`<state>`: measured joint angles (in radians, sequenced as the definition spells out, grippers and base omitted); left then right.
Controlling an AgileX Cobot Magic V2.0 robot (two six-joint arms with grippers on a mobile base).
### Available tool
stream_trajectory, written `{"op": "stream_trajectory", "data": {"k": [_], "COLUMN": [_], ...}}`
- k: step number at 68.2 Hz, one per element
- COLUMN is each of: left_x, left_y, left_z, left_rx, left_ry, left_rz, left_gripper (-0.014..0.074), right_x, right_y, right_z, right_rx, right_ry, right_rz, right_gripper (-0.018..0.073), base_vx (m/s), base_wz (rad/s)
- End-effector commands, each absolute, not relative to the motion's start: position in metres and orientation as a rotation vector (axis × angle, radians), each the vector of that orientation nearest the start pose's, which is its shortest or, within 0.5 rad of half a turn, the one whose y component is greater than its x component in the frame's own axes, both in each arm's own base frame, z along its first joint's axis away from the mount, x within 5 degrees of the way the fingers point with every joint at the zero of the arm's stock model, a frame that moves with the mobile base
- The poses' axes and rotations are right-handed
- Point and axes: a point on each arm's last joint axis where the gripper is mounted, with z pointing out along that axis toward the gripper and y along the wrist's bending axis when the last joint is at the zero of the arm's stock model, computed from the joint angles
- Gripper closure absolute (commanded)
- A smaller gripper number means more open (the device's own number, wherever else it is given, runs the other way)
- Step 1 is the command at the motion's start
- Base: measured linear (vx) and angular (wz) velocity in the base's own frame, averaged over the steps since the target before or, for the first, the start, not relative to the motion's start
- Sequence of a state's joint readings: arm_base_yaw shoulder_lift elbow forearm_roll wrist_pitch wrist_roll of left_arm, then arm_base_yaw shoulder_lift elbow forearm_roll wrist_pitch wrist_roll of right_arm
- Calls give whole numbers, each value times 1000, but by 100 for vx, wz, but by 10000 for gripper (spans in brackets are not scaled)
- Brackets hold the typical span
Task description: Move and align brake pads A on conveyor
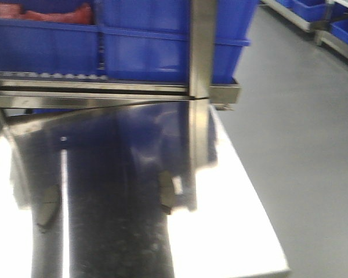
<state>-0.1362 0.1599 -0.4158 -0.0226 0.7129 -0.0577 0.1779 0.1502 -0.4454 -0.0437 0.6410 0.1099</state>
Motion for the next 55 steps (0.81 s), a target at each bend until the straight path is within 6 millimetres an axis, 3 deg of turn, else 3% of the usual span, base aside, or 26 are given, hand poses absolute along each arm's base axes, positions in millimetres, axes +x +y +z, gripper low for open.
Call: {"op": "stream_trajectory", "data": {"k": [1, 23, 55], "left_x": [42, 42, 42], "left_y": [-7, -7, -7], "left_z": [291, 291, 291], "left_rx": [62, 62, 62], "left_ry": [1863, 1863, 1863], "left_rz": [-168, -168, -168], "left_gripper": [84, 84, 84], "right_x": [41, 41, 41], "right_y": [5, 5, 5], "right_z": [308, 308, 308], "right_rx": [-78, -78, -78], "right_ry": [1751, 1749, 1750], "right_rz": [144, 144, 144], "right_gripper": [120, 120, 120], "base_vx": [17, 12, 1], "base_wz": [66, 47, 3]}}
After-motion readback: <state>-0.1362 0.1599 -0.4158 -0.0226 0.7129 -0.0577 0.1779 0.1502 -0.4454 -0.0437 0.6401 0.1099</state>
